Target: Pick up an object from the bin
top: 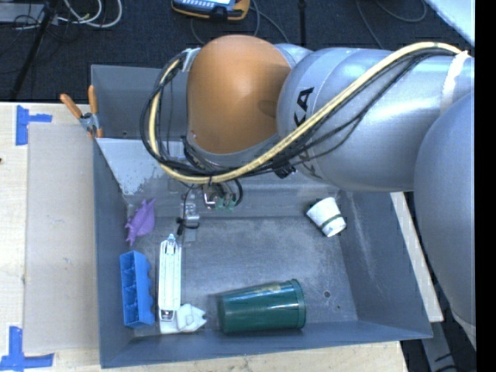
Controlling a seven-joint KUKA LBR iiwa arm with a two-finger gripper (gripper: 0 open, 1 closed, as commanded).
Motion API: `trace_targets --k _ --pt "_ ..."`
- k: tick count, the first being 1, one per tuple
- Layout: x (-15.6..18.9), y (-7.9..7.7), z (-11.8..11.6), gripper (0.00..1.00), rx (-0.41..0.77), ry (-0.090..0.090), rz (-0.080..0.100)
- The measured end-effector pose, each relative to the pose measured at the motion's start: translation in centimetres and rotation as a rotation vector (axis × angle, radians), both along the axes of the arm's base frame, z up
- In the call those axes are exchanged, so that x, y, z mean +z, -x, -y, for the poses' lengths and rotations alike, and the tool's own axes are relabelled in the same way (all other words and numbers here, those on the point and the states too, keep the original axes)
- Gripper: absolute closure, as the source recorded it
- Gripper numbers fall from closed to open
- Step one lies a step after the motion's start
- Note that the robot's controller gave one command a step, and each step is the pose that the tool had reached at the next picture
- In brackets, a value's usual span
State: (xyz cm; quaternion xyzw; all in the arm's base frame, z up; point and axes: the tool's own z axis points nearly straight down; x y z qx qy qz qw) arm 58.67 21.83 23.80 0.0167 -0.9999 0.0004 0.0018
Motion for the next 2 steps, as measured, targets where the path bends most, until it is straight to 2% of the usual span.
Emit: trace_targets --k 1,2 --pt "-2.7 1.5 -0.2 0.00 0.095 -0.003 0.009" --pt "-8.8 5.4 -1.2 0.00 0.234 -0.001 0.001"
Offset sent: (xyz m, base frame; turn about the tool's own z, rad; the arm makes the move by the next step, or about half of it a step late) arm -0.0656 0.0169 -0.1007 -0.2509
